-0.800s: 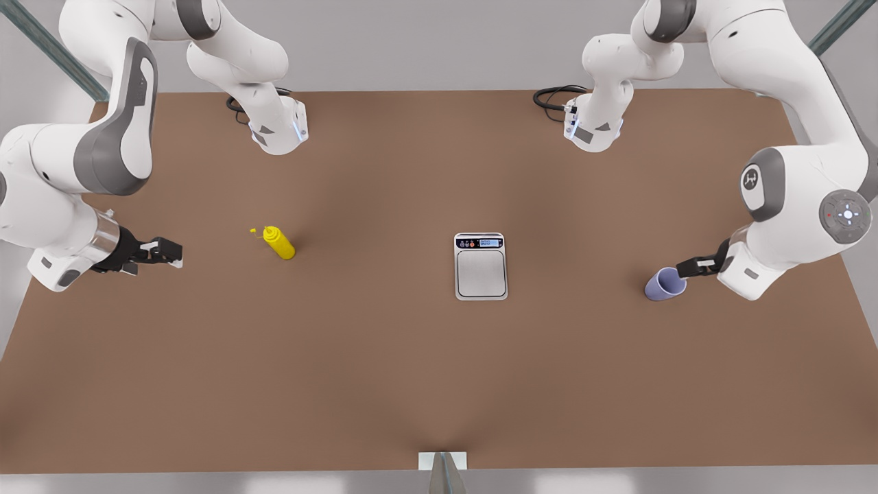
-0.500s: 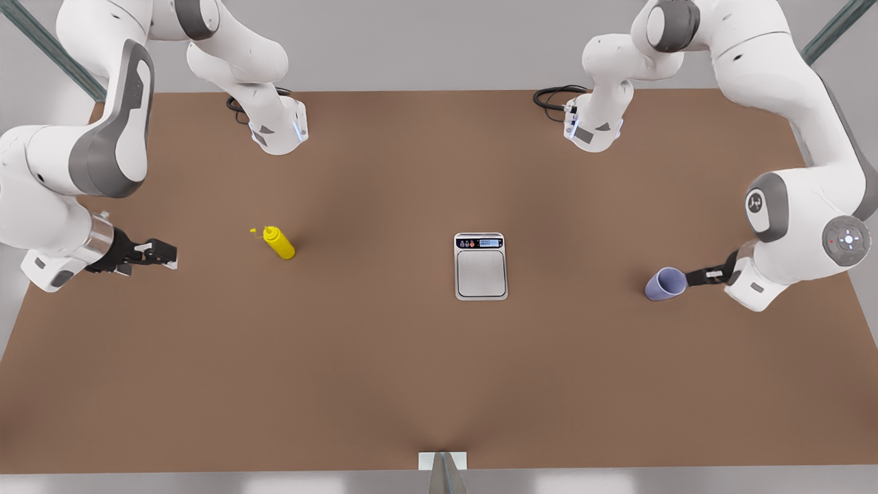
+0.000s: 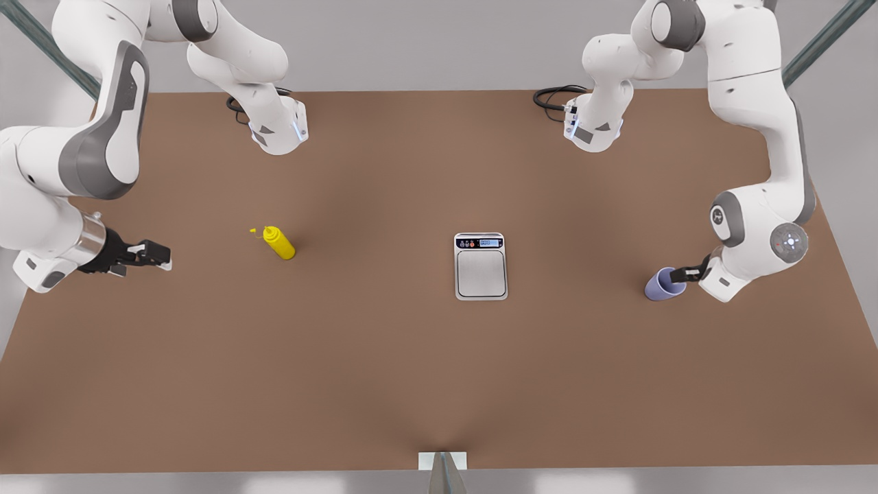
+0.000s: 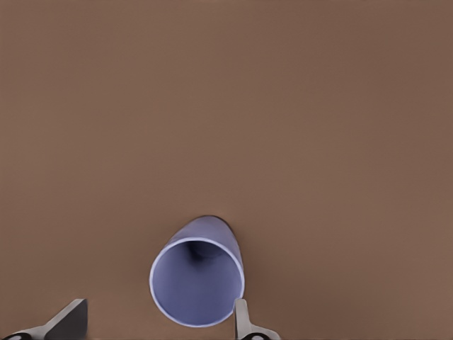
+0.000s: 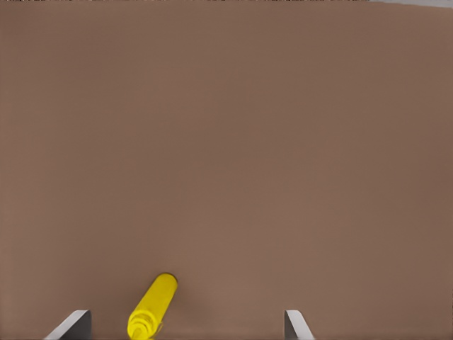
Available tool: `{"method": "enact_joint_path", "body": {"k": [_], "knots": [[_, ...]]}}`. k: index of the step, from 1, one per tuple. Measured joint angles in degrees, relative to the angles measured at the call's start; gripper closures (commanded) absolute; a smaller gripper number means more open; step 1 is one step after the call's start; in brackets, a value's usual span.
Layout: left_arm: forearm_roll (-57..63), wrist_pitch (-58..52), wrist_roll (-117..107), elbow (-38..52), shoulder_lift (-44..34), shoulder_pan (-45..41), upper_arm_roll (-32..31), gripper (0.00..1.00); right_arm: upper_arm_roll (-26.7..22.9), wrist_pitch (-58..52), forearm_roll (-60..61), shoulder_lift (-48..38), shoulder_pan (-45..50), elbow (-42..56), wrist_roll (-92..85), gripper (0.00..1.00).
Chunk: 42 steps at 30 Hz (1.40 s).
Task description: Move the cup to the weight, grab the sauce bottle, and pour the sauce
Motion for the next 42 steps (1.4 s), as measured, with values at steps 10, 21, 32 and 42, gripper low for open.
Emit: {"method": "enact_joint_path", "body": {"k": [10, 21, 32, 42], "knots": [[-0.47, 9.39, 2.29, -5.40, 2.81, 0.36, 0.96, 0.06, 0.00, -3.95, 3.58, 2.93, -6.88, -0.77, -42.70, 0.00], [-0.56, 13.92, 3.86, -8.48, 4.56, 0.53, 0.97, 0.48, -0.18, 14.57, 32.92, -8.23, -27.77, -45.36, -99.73, 0.00], [-0.62, 17.05, 4.75, -10.16, 5.26, 0.79, 0.97, 0.79, 0.36, 15.85, 43.56, 3.56, -25.08, -51.42, -122.87, 0.00], [-0.63, 16.31, 4.76, -9.98, 4.20, 0.62, 0.94, 0.79, 0.69, 16.08, 46.23, 8.98, -19.53, -51.41, -131.69, 0.00]]}}
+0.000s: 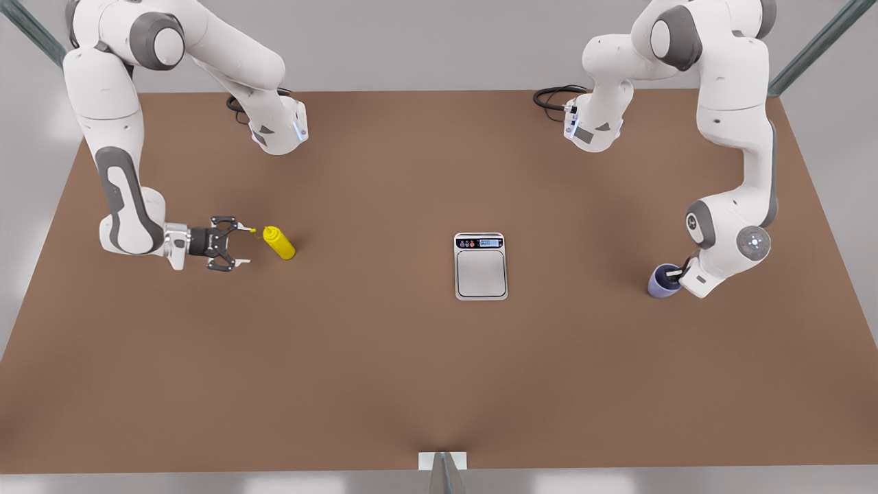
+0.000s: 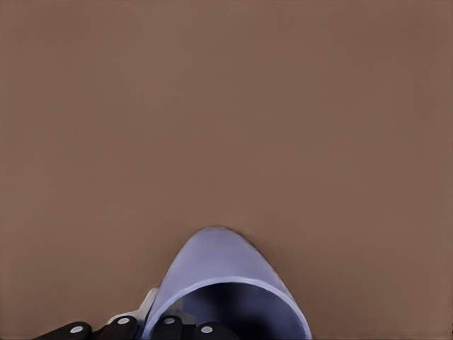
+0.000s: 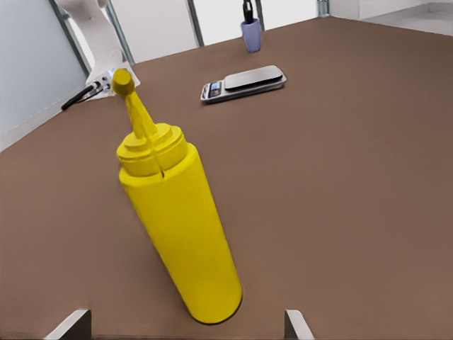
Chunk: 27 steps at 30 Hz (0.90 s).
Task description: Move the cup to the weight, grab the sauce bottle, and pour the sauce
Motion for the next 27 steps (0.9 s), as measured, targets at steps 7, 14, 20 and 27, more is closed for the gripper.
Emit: {"method": "enact_joint_path", "body": {"k": [7, 14, 20, 27], "knots": [[-0.71, -0.13, -0.25, 0.43, -0.44, -0.81, -2.16, 0.79, 0.01, -0.52, 0.00, 2.88, 0.00, -0.34, -3.39, 0.00], [-5.26, -0.43, -7.11, 0.44, -3.11, -1.36, -10.24, 0.79, 2.14, -0.27, 0.24, 5.33, 0.01, -0.18, -3.97, 0.00], [-6.63, -0.08, -24.42, 0.52, -4.66, -12.94, -10.56, 0.79, 3.71, 0.06, 1.06, 6.91, 0.09, -0.05, -4.30, 0.00], [-8.60, 0.10, -37.85, 1.84, -3.52, -24.28, -10.49, 0.79, 4.76, 0.01, 1.06, 7.36, 0.09, -0.18, -5.19, 0.00]]}}
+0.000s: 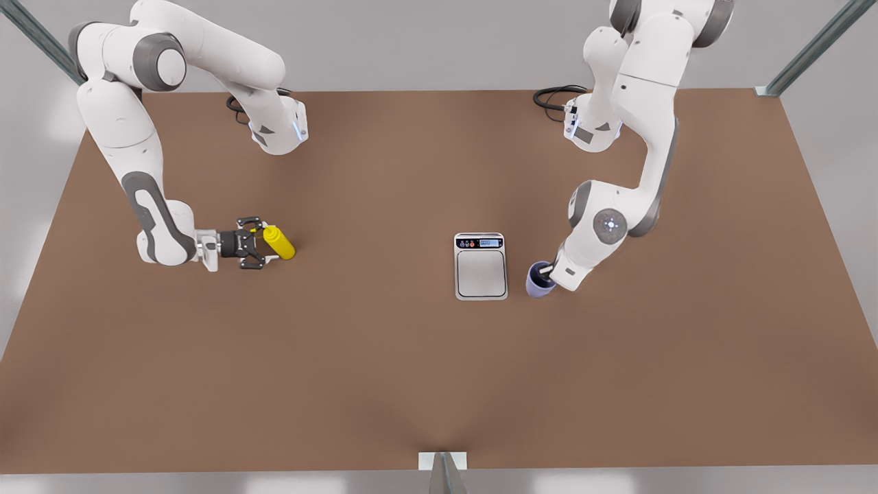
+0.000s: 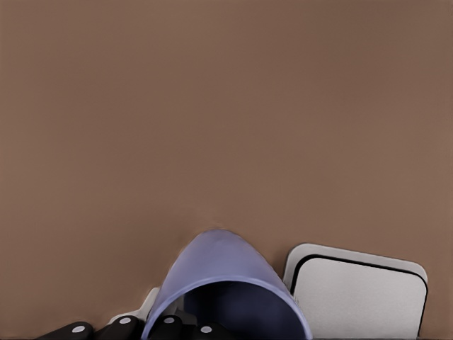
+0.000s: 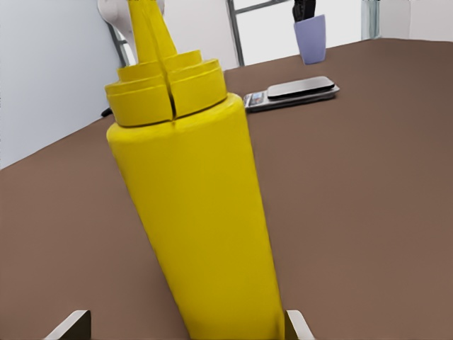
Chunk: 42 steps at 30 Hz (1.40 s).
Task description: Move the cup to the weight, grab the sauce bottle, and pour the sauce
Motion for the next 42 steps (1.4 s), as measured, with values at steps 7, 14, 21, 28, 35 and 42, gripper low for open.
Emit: {"method": "enact_joint_path", "body": {"k": [7, 14, 21, 28, 35, 42], "knots": [[-1.25, 0.53, -11.25, 1.94, 0.52, -8.61, -0.09, 0.79, 0.09, -0.09, 1.35, 0.44, 1.62, 0.26, -0.09, 0.00], [-2.10, 2.84, -19.21, 5.76, 5.44, -13.88, -0.09, 0.79, 0.32, -0.44, 1.41, 0.61, 1.66, 0.35, -0.27, 0.00], [-4.46, 2.76, -19.64, 6.41, 5.92, -14.43, -0.12, 0.52, 0.35, -0.44, 1.41, 0.91, 1.67, 0.68, -2.63, 0.00], [-6.07, 2.31, -19.48, 6.95, 6.11, -14.58, -0.03, 0.42, 0.39, -0.53, 2.27, 1.31, 2.29, 1.01, -3.17, 0.00], [-6.29, -9.04, -19.59, 10.73, 1.61, -14.41, 1.68, 0.41, 0.42, -0.62, 2.90, 1.58, 2.45, 1.24, -3.34, 0.00], [-4.41, -40.18, 8.06, 23.17, -10.02, -13.71, 33.87, 0.00, 0.44, -0.70, 2.90, 1.58, 2.46, 1.28, -3.35, 0.17]]}}
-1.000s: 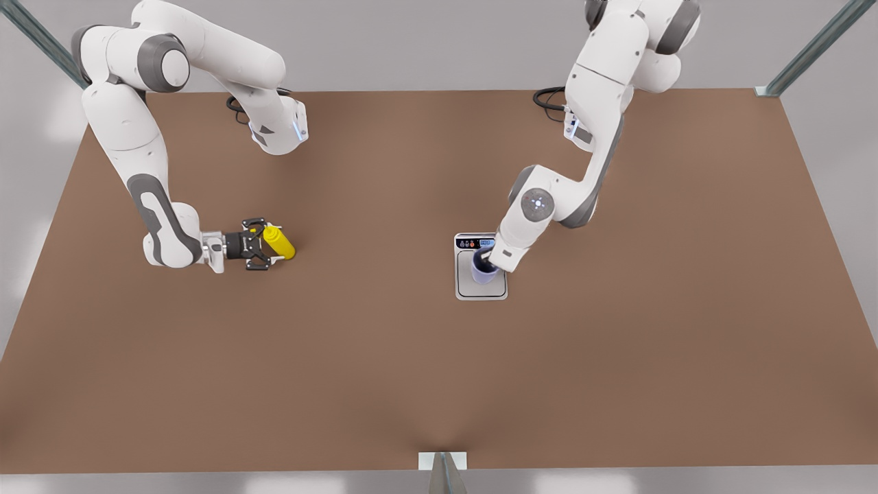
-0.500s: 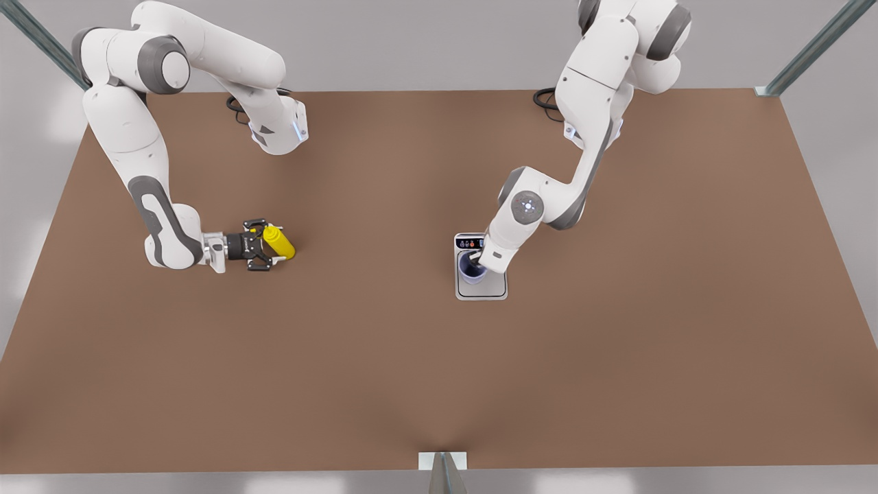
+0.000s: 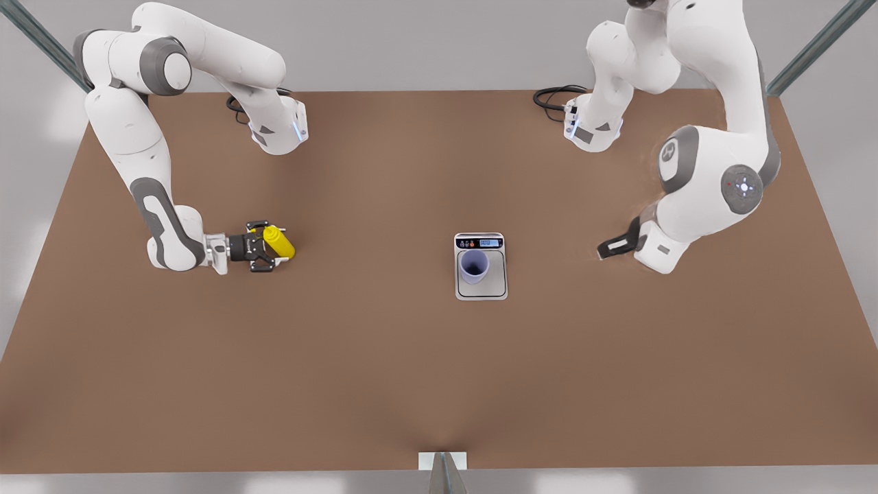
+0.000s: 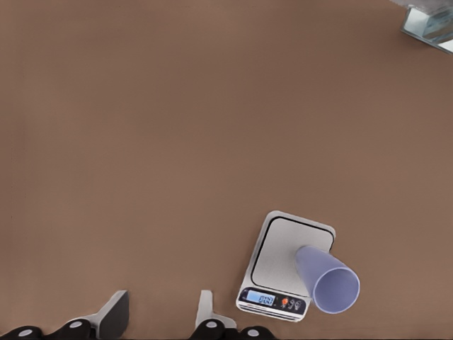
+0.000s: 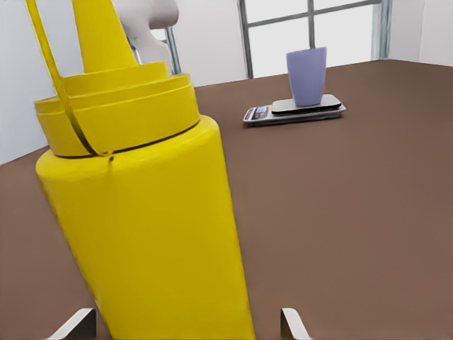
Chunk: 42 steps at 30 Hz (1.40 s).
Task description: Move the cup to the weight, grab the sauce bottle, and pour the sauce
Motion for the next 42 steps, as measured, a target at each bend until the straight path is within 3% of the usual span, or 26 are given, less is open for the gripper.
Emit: {"method": "enact_joint_path", "body": {"k": [1, 2, 3, 5, 8, 12, 24, 30, 34, 38, 42], "knots": [[1.45, -1.19, 1.78, 0.74, -1.70, 1.24, 2.51, 0.00, -0.03, 0.00, 0.05, 0.00, -0.01, 0.03, 0.05, 0.18], [2.85, -1.37, 3.57, 0.82, -2.55, 8.95, -3.31, 0.00, -0.03, 0.00, 0.04, 0.00, -0.01, 0.03, 0.04, 0.23], [4.09, -1.72, 4.33, 0.90, -3.90, 25.62, -19.45, 0.00, -0.04, 0.00, 0.09, 0.00, -0.01, 0.03, 0.04, 0.26], [7.98, -3.04, 3.82, 1.89, -4.51, 47.65, -43.12, 0.00, -0.08, 0.00, 0.09, 0.08, 0.00, 0.03, 0.06, 0.32], [11.38, -4.54, 7.14, 3.92, -3.81, 37.36, -38.40, 0.00, -0.04, 0.00, 0.09, 0.09, -0.01, 0.03, 0.09, 0.37], [13.58, -4.63, 7.26, 5.23, -3.04, 40.79, -38.32, 0.00, -0.03, 0.00, 0.09, 0.18, -0.01, 0.03, 0.09, 0.41], [15.77, -1.20, 7.09, 9.35, 3.07, 38.96, -38.82, 0.00, -0.09, -5.54, 0.91, -0.56, -0.61, 2.03, 2.67, 0.44], [16.11, -1.19, 6.87, 9.10, 3.41, 38.89, -38.82, 0.00, -0.44, -6.60, -1.45, -4.63, 2.46, 13.93, 22.18, 0.44], [16.17, -1.20, 6.51, 9.00, 3.43, 38.86, -38.82, 0.00, -0.35, -6.18, -13.93, -4.28, 10.14, 29.54, 44.98, 0.44], [16.16, -1.20, 6.58, 8.99, 3.69, 38.86, -38.82, 0.00, -0.53, 4.41, -20.68, -6.91, 19.93, 30.99, 63.87, 0.43], [16.12, -1.20, 6.91, 8.91, 3.87, 38.95, -38.82, 0.00, -0.46, 9.26, -38.29, -6.77, 30.91, 36.83, 88.90, 0.43]]}}
